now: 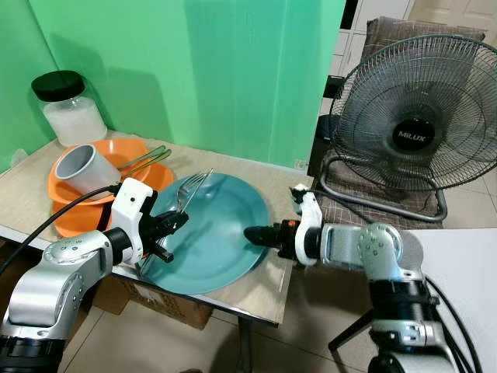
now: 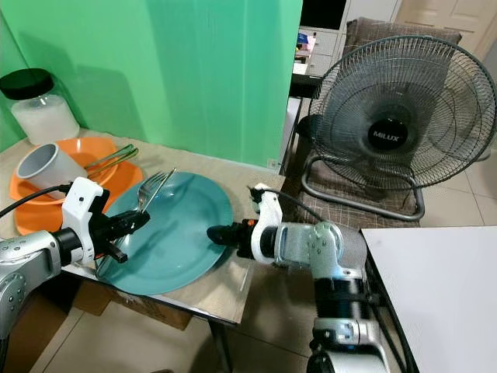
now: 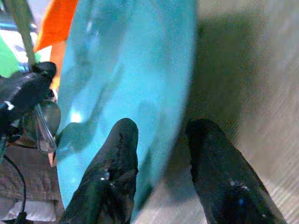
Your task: Setting the table
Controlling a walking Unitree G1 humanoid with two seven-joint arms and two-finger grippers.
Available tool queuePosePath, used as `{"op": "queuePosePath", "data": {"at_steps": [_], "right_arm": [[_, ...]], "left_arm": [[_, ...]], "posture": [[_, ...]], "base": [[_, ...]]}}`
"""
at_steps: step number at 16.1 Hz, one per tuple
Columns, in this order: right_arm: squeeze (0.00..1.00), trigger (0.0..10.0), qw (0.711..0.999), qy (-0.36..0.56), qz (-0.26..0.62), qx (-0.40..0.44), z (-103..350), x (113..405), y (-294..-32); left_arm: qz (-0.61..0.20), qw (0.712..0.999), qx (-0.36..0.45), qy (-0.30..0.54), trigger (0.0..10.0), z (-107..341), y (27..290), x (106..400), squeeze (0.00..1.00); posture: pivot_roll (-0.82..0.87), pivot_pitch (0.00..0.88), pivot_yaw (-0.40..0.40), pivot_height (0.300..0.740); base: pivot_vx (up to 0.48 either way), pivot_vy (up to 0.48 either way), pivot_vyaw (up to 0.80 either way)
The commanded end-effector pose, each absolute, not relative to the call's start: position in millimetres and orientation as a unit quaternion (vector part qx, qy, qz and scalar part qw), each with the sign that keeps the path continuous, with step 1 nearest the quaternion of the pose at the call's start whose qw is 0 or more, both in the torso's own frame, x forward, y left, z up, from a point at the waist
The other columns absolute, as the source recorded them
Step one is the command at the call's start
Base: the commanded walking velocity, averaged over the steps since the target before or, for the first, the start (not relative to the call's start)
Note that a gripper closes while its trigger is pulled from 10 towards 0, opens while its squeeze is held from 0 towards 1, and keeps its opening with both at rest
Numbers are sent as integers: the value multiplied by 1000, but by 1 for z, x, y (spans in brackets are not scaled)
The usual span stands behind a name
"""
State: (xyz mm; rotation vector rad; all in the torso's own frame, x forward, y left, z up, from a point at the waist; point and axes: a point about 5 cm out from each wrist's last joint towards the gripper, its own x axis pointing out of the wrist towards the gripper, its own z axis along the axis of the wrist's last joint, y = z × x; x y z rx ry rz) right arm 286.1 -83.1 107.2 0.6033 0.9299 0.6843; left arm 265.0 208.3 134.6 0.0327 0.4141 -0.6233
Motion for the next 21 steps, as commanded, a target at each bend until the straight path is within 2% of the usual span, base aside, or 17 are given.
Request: {"op": "queuePosePath", "data": {"at_steps": [1,6,11,13,19,20,21], "right_arm": [[0,0,797,430,315,286,108,286,-85],[0,0,796,427,304,305,106,286,-86],[0,0,802,393,299,337,117,293,-93],[0,0,814,354,300,351,135,300,-107],[0,0,837,322,263,356,146,306,-136],[0,0,849,296,245,362,157,309,-156],[0,0,854,286,239,364,162,309,-163]], "left_arm": [[-304,930,16,206,0,132,207,264,0],[-303,930,16,205,0,132,207,265,0],[-308,940,-16,142,0,161,203,276,0],[-314,943,-28,103,0,184,201,281,0],[-310,944,-9,112,0,185,202,283,0],[-300,945,5,131,0,177,204,283,0],[-291,947,8,135,0,174,205,285,0]], "posture": [[-48,0,-14,740],[-49,0,-14,740],[-46,0,-14,740],[-49,0,-7,740],[-51,0,6,740],[-57,0,11,740],[-66,0,18,740]], "base": [[0,0,0],[0,0,0],[0,0,0],[0,0,0],[0,0,0],[0,0,0],[0,0,0]]}}
